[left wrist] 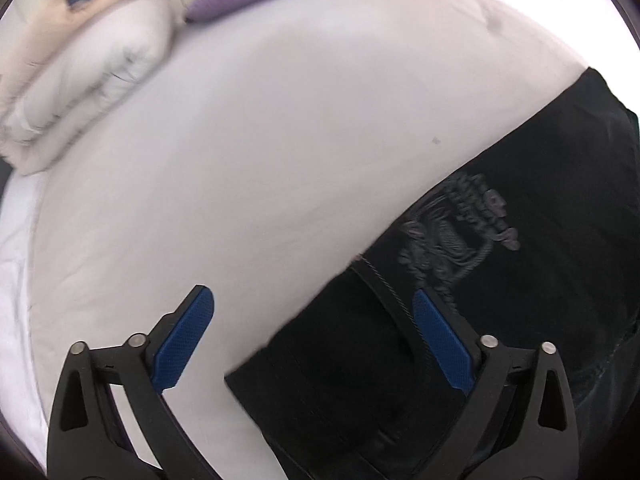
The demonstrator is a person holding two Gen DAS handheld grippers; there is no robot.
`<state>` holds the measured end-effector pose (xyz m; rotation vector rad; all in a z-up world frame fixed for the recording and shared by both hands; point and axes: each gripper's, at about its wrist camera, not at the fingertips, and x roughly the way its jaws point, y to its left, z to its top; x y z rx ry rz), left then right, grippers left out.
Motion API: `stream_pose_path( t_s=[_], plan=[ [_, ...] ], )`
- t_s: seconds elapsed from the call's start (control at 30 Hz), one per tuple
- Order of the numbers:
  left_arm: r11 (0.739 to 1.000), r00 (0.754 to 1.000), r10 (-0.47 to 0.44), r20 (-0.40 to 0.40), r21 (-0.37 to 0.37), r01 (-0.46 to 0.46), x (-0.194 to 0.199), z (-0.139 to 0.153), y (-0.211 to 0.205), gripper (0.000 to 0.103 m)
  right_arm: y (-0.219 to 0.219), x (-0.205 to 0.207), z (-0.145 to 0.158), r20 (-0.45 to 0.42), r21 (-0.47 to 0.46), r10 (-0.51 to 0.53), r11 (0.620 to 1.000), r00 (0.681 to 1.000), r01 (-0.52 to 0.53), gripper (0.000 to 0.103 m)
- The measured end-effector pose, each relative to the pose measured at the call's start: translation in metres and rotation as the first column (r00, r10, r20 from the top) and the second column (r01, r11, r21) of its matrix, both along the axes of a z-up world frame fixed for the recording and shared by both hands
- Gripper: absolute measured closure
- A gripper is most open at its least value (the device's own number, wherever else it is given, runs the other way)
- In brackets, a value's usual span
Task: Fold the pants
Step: 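Grasp the jeans waistband with the left gripper while the right gripper grasps the waistband too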
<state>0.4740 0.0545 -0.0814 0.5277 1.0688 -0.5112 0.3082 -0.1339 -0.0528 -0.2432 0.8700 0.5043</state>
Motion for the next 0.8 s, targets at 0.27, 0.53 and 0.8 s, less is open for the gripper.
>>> stream_pose_path(
  t_s=[0.27,0.53,0.8],
  plan=[
    [0.999,0.991,-0.018,-0.132,-0.053,0.011,0.032,-0.03,0.007,0.071,0.015,0.048,-0.011,-0.015,-0.027,0.054,0.998,0.998,-0.054,0.032],
    [0.998,0.996,-0.058,0.069,0.013,0.057,0.001,-0.014,0.009,0.099,0.05,0.088,-0.006,0.001,-0.067,0.091,0.994,0.996,-0.091,0.036],
    [0.995,0.965,-0.069,0.254,-0.05,0.085,-0.056,0.029,0.036,0.099,0.079,0.121,-0.011,-0.008,-0.151,0.141,0.978,0.99,-0.141,0.036]
  ],
)
